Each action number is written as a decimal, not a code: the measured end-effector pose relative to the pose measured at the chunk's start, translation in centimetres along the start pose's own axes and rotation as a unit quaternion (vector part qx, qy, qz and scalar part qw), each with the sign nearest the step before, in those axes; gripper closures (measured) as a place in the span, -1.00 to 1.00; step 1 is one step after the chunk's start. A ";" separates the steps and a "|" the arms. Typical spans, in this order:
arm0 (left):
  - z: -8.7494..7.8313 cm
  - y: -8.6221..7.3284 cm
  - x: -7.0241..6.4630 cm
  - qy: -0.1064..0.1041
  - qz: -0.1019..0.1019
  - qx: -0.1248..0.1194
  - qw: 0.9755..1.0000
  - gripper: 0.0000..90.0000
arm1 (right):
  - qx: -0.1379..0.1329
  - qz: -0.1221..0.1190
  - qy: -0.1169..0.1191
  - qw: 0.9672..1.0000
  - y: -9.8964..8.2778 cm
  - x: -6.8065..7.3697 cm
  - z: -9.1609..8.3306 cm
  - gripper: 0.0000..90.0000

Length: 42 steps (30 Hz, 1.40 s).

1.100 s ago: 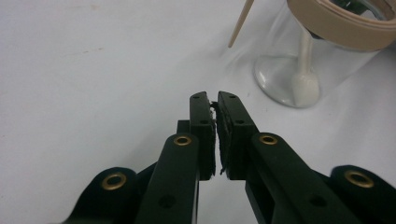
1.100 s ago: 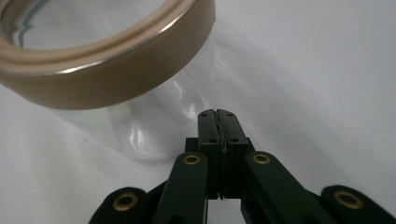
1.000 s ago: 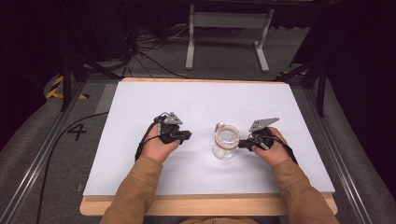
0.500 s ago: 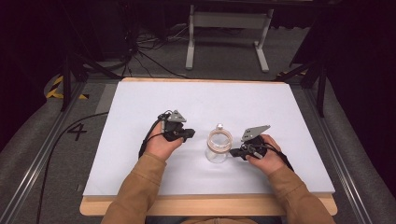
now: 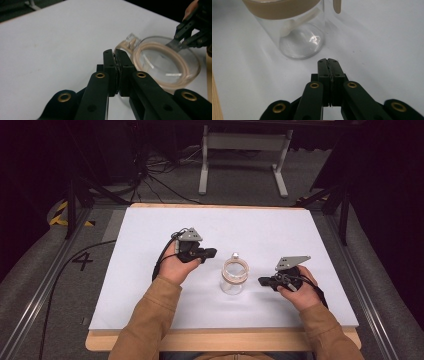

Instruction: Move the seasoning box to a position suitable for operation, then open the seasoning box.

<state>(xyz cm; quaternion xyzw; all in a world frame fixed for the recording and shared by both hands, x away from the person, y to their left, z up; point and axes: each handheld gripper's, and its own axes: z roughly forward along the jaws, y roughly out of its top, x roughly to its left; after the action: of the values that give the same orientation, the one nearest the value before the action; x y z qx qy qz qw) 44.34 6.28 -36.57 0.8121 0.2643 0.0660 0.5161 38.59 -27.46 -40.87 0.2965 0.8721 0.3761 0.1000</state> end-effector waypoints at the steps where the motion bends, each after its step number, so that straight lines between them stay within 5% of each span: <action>1: 0.0 0.0 0.0 0.000 0.000 0.000 1.000 0.97 | 0.000 0.000 0.000 1.000 0.0 0.0 0.0 1.00; 7: 1.3 1.3 -0.4 -0.015 -0.002 -0.047 0.999 0.97 | -0.004 0.007 -0.014 1.000 -1.2 0.6 -1.2 1.00; 16: 4.0 1.5 -0.3 -0.035 -0.003 -0.040 0.999 0.96 | -0.019 0.018 -0.023 0.999 -2.2 1.3 -2.3 1.00; 20: 5.0 1.3 -0.5 -0.033 0.007 -0.024 0.999 0.95 | -0.043 0.002 -0.021 0.999 -2.0 2.3 -2.3 1.00; 28: 5.4 1.2 -0.6 -0.048 0.008 -0.008 0.999 0.93 | -0.051 -0.015 -0.004 0.999 -1.4 3.4 -1.8 1.00; 42: 5.6 1.2 -0.5 -0.055 -0.001 -0.009 0.998 0.94 | -0.100 -0.006 0.015 0.995 0.3 4.9 -1.0 1.00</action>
<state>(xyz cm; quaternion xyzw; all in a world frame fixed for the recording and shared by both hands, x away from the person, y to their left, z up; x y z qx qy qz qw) 46.48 1.20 -38.04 0.8098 0.2351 0.0229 0.5371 34.41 -25.01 -39.72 0.2742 0.8333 0.4653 0.1178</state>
